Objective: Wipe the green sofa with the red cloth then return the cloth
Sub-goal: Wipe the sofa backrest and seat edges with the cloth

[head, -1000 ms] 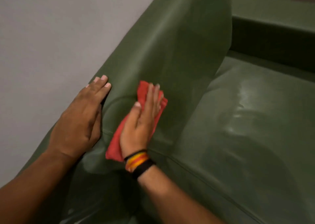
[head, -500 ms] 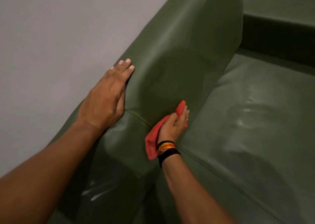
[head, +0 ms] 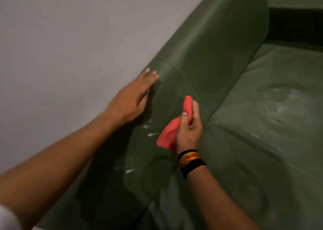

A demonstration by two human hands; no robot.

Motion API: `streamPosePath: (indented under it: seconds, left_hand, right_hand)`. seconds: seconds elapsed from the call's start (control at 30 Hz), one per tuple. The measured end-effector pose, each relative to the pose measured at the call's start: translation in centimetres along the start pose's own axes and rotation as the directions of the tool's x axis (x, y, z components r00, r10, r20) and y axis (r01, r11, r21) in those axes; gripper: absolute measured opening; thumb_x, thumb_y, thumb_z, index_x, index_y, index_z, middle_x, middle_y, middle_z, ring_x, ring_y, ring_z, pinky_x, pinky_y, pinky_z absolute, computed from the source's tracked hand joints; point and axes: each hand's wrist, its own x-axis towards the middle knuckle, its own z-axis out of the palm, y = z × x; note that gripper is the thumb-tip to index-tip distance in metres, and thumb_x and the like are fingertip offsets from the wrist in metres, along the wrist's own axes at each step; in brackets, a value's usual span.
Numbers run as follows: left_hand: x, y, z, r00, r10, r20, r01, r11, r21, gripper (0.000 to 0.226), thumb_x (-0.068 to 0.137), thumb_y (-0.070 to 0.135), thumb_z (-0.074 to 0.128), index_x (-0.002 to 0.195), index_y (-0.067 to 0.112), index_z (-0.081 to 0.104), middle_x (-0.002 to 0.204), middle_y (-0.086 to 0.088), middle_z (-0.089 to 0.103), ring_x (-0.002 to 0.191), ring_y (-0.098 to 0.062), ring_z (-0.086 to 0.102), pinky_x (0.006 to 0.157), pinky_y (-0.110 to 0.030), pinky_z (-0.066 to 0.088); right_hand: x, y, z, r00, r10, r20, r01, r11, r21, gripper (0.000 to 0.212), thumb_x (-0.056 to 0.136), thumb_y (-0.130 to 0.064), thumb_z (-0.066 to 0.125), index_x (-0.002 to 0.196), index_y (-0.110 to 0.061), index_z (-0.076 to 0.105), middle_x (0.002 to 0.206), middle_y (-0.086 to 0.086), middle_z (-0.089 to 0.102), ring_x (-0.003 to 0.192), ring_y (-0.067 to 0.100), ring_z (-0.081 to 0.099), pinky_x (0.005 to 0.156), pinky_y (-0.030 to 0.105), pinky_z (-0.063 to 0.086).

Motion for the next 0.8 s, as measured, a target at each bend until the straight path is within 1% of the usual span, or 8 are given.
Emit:
streamPosePath:
  seconds: [0.1,0.17,0.3,0.43,0.53,0.6,0.67,0.8]
  left_hand:
    - [-8.0,-2.8,0.2,0.992,0.046,0.118,-0.053,0.997,0.056,0.062,0.104,0.010,0.034,0.165,0.012,0.032,0.175,-0.006,0.028,0.165,-0.020,0.018,0.134,-0.041,0.021]
    - [-10.2,-3.8,1.5,0.987,0.061,0.152,-0.076,0.992,0.099,0.065,0.102,0.010,0.032,0.166,0.010,0.028,0.177,-0.008,0.022,0.166,-0.024,0.015,0.134,-0.047,0.019]
    - [-10.3,-4.5,3.7,0.996,0.077,0.043,-0.081,0.992,0.097,0.059,0.105,0.015,0.032,0.162,0.000,0.034,0.173,-0.017,0.030,0.164,-0.031,0.023,0.132,-0.052,0.025]
    - [-10.7,-5.7,4.6,0.994,0.107,-0.033,-0.103,0.989,0.107,0.060,0.100,0.005,0.036,0.160,0.000,0.038,0.172,-0.017,0.033,0.163,-0.030,0.026,0.133,-0.049,0.025]
    - [-10.7,-6.1,5.1,0.990,0.117,-0.082,-0.106,0.986,0.126,0.060,0.100,0.001,0.041,0.160,0.000,0.040,0.171,-0.017,0.034,0.161,-0.032,0.030,0.132,-0.051,0.028]
    - [-10.8,-6.1,5.2,0.990,0.109,-0.092,-0.096,0.986,0.134,0.060,0.100,0.003,0.040,0.160,0.001,0.039,0.171,-0.017,0.034,0.161,-0.033,0.030,0.132,-0.051,0.029]
    - [-10.8,-6.1,5.2,0.987,0.136,-0.088,-0.120,0.979,0.163,0.061,0.100,0.005,0.038,0.160,-0.001,0.038,0.171,-0.019,0.034,0.161,-0.034,0.030,0.130,-0.053,0.031]
    - [-11.1,-6.1,5.7,0.981,0.155,-0.117,-0.132,0.975,0.181,0.055,0.107,0.014,0.027,0.159,-0.002,0.039,0.169,-0.022,0.036,0.160,-0.035,0.032,0.129,-0.054,0.033]
  right_hand:
    - [-3.8,-0.4,2.8,0.988,-0.075,0.133,0.082,0.995,-0.049,0.055,0.100,-0.011,0.050,0.154,-0.016,0.043,0.166,0.001,0.034,0.155,0.007,0.027,0.121,0.005,0.014]
    - [-6.0,-0.1,4.9,0.970,-0.132,0.206,0.153,0.984,-0.089,0.056,0.103,-0.008,0.048,0.157,-0.016,0.037,0.169,-0.001,0.028,0.158,0.006,0.020,0.119,0.001,0.009]
    - [-7.3,3.1,8.4,0.926,-0.208,0.316,0.276,0.943,-0.189,0.058,0.106,-0.018,0.040,0.162,-0.017,0.024,0.173,-0.005,0.009,0.161,0.008,-0.001,0.131,0.025,0.004]
    - [-4.5,7.1,9.5,0.931,-0.307,0.199,0.364,0.834,-0.416,0.059,0.105,-0.029,0.030,0.162,-0.022,0.018,0.173,-0.004,0.007,0.162,0.014,-0.002,0.130,0.044,-0.007]
    - [-3.5,10.5,8.0,0.988,-0.114,-0.103,0.061,0.905,-0.420,0.061,0.101,-0.038,0.026,0.160,-0.025,0.025,0.172,-0.004,0.017,0.161,0.018,0.009,0.129,0.050,-0.003]
    - [-3.6,12.0,6.6,0.948,0.108,-0.299,-0.203,0.930,-0.306,0.065,0.097,-0.041,0.025,0.160,-0.023,0.026,0.172,0.000,0.019,0.161,0.022,0.013,0.131,0.051,0.002]
    - [-5.5,11.3,7.4,0.921,0.197,-0.336,-0.278,0.936,-0.216,0.066,0.096,-0.038,0.026,0.159,-0.017,0.028,0.171,0.007,0.022,0.160,0.025,0.016,0.132,0.045,0.005]
    - [-10.0,7.3,11.4,0.976,-0.196,-0.092,0.167,0.952,-0.255,0.054,0.105,-0.021,0.037,0.158,-0.012,0.034,0.170,0.005,0.026,0.160,0.016,0.016,0.132,0.034,0.006]
